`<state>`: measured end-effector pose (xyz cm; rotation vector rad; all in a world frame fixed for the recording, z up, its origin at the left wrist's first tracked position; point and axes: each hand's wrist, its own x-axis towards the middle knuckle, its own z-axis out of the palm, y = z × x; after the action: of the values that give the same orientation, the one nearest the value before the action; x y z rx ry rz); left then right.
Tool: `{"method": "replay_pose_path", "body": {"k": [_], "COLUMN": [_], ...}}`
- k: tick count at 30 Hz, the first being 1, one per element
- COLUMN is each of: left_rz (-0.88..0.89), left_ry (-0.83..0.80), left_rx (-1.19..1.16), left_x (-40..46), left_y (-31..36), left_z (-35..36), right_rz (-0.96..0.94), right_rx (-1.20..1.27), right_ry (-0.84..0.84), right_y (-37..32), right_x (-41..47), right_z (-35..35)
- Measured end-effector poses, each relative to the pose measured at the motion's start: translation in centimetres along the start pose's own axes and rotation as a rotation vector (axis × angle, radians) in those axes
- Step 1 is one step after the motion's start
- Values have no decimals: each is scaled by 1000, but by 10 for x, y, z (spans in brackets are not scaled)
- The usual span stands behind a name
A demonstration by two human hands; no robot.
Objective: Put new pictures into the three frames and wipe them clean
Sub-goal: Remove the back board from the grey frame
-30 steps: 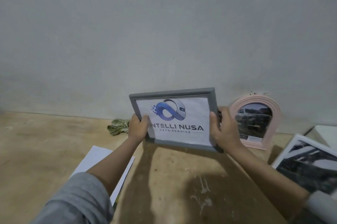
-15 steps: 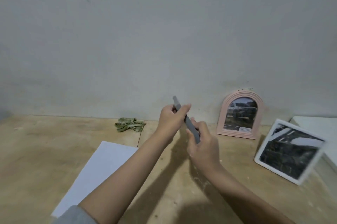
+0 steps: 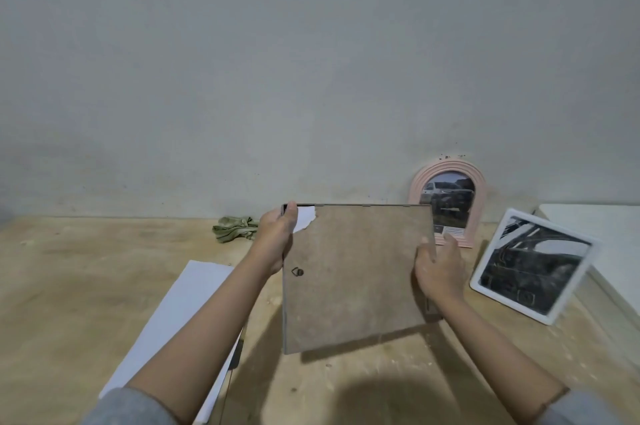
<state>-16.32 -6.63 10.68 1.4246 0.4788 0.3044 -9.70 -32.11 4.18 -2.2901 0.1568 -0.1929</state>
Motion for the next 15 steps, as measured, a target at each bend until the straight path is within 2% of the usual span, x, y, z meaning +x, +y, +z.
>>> {"method": "replay_pose_path", "body": {"k": [3,7,10,12,15], "left_rz": [-134,-258,-292,-352,-441], "left_ry": [-55,0,88,77,20], "left_rx": [-115,-151,108,316,499], "left_x": [13,25,26,24,9], "left_y": [-19,-37,-55,-79,-124], "left_z": [-5,2,10,12,15], "right_rz": [107,178,226,256,315], "right_rx": [111,86,34,-9,-67], "right_ry": [-65,-38,-22,-27,-78], "right_y": [17,42,60,70,89], "right_x": [10,15,19,20,22], "right_z": [-9,-10,-6,-4,0]}}
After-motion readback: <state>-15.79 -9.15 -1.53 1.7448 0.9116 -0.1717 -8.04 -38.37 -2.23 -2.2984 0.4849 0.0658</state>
